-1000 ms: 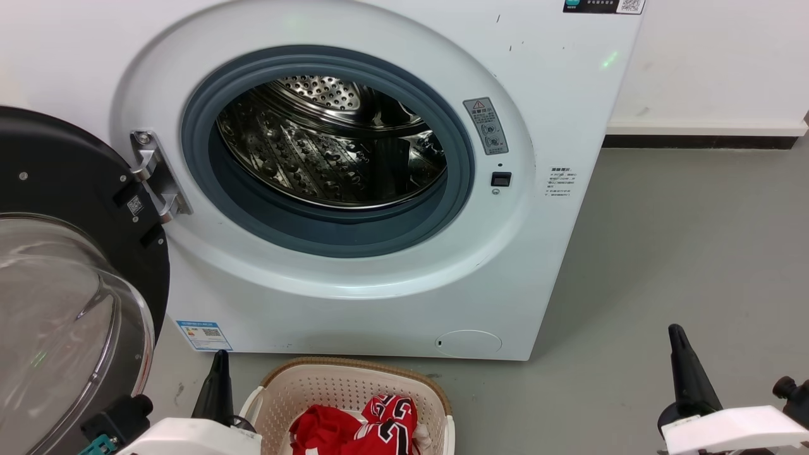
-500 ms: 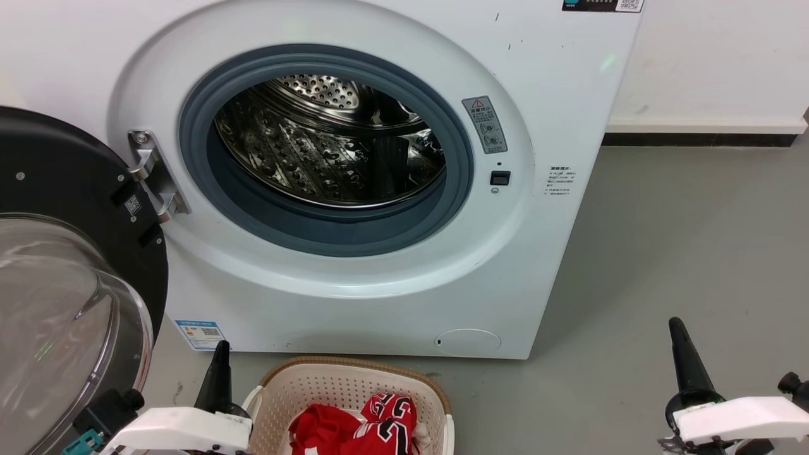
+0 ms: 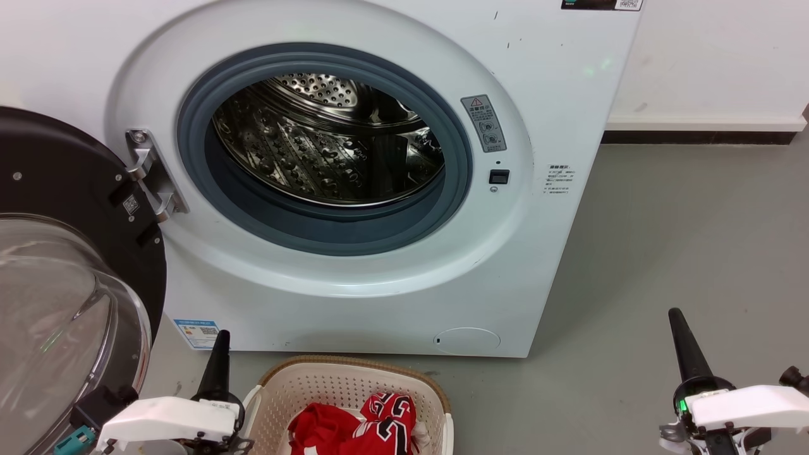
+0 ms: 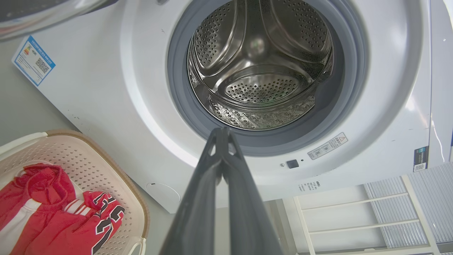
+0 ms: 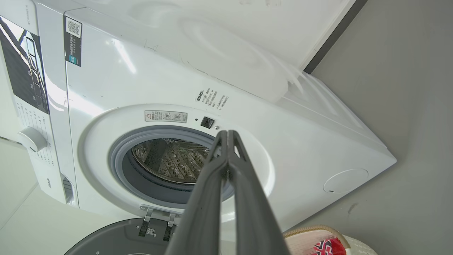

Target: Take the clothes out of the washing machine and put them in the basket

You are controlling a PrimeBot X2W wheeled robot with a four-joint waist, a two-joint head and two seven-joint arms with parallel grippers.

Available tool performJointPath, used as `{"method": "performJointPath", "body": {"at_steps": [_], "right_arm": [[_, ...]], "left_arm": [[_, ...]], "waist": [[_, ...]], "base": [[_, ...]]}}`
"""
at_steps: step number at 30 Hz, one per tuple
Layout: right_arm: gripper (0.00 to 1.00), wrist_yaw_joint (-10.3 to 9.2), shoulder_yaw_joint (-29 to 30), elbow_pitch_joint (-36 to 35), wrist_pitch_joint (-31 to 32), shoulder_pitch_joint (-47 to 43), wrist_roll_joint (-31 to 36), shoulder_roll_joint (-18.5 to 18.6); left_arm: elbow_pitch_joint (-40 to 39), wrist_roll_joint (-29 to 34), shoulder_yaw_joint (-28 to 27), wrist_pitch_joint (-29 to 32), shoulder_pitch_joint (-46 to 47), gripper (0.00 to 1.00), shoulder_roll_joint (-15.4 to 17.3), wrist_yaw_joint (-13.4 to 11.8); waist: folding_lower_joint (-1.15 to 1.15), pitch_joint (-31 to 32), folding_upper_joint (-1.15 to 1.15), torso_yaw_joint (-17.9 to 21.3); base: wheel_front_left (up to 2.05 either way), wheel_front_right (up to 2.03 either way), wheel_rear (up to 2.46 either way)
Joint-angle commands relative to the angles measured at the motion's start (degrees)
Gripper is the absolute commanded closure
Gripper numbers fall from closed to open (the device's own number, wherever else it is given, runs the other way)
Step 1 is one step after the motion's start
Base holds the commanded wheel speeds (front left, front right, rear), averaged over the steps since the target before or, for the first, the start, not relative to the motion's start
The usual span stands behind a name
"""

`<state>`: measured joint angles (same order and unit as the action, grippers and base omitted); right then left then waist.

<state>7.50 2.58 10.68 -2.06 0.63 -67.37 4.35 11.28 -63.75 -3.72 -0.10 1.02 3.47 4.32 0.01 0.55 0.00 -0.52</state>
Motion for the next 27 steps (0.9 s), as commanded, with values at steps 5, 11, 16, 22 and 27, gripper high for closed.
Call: {"method": "performJointPath", "body": {"at_steps": [5, 11, 16, 22, 27], "right_arm": [[1.0, 0.0, 0.3, 0.1, 0.9, 2.0, -3.8, 0.4], [1.0, 0.0, 0.5, 0.6, 1.7, 2.6, -7.1, 0.4], [1.0, -0.01, 0.8, 1.0, 2.6, 3.1, -10.2, 0.3], [1.0, -0.01, 1.0, 1.4, 3.4, 3.6, -13.2, 0.3], [1.0, -0.01, 1.2, 1.7, 4.1, 3.9, -15.5, 0.2]], "left_arm": [[0.1, -3.9, -0.5, 0.9, 1.8, 1.0, 0.0, 0.8], [0.5, -7.4, -0.9, 1.8, 2.4, 1.0, -0.1, 1.1], [0.8, -10.8, -1.2, 2.6, 2.9, 1.0, -0.2, 1.4], [1.2, -14.0, -1.5, 3.3, 3.4, 1.0, -0.2, 1.8], [1.5, -16.5, -1.7, 3.9, 3.7, 1.0, -0.3, 2.0]], "waist": [[0.0, -0.1, 0.0, 0.0], [0.0, -0.1, 0.0, 0.1], [0.0, -0.2, 0.0, 0.2], [0.0, -0.3, 0.0, 0.2], [0.0, -0.4, 0.0, 0.3]], "base": [[0.0, 0.0, 0.0], [0.0, 0.0, 0.0], [0.0, 0.0, 0.0], [0.0, 0.0, 0.0], [0.0, 0.0, 0.0]]}}
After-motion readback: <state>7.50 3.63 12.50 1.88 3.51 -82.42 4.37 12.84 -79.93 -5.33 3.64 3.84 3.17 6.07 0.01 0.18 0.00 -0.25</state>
